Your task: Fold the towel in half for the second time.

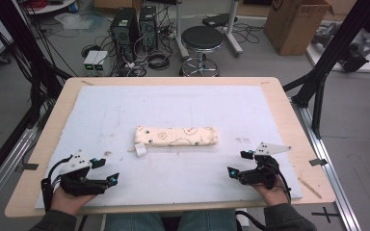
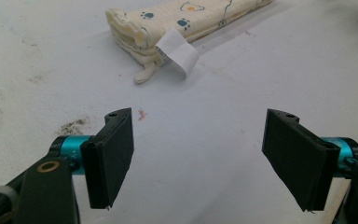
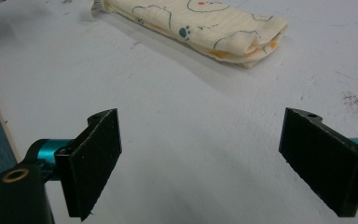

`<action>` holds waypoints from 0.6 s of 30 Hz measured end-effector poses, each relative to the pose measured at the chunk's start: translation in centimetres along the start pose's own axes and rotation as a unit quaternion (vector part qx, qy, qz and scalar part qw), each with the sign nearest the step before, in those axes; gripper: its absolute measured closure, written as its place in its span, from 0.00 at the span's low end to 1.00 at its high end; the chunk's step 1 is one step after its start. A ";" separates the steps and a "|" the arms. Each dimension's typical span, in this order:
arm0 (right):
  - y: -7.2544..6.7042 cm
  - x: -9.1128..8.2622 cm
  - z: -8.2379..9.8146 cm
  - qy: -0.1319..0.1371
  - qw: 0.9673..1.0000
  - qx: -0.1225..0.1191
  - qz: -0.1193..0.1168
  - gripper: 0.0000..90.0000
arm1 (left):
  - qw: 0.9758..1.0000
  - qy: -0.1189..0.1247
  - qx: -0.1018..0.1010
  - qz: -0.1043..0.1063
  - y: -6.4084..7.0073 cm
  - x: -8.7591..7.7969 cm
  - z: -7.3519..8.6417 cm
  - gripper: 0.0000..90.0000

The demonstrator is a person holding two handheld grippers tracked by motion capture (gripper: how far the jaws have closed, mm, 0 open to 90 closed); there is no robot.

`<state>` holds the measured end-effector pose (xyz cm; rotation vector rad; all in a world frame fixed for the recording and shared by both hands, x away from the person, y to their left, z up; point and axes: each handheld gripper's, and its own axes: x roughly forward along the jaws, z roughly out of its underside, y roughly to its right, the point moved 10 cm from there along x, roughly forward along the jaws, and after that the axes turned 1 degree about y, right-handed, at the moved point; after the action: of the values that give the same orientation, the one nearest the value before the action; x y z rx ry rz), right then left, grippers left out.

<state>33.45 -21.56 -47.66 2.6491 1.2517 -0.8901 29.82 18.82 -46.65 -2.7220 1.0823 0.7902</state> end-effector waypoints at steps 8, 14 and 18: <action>-0.1 -1.0 0.6 0.004 1.000 0.000 0.004 0.14 | 1.000 -0.004 0.010 0.005 0.9 0.0 0.2 0.28; 0.0 -1.5 1.0 0.005 1.000 0.003 0.008 0.14 | 1.000 -0.006 0.006 0.007 0.8 0.4 0.3 0.28; 0.1 -1.4 1.0 0.005 1.000 0.006 0.008 0.14 | 1.000 -0.005 0.005 0.007 0.6 0.5 0.3 0.28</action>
<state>32.32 -22.89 -47.77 2.6717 1.2283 -0.8871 29.63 18.15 -47.08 -2.7025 1.1006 0.7981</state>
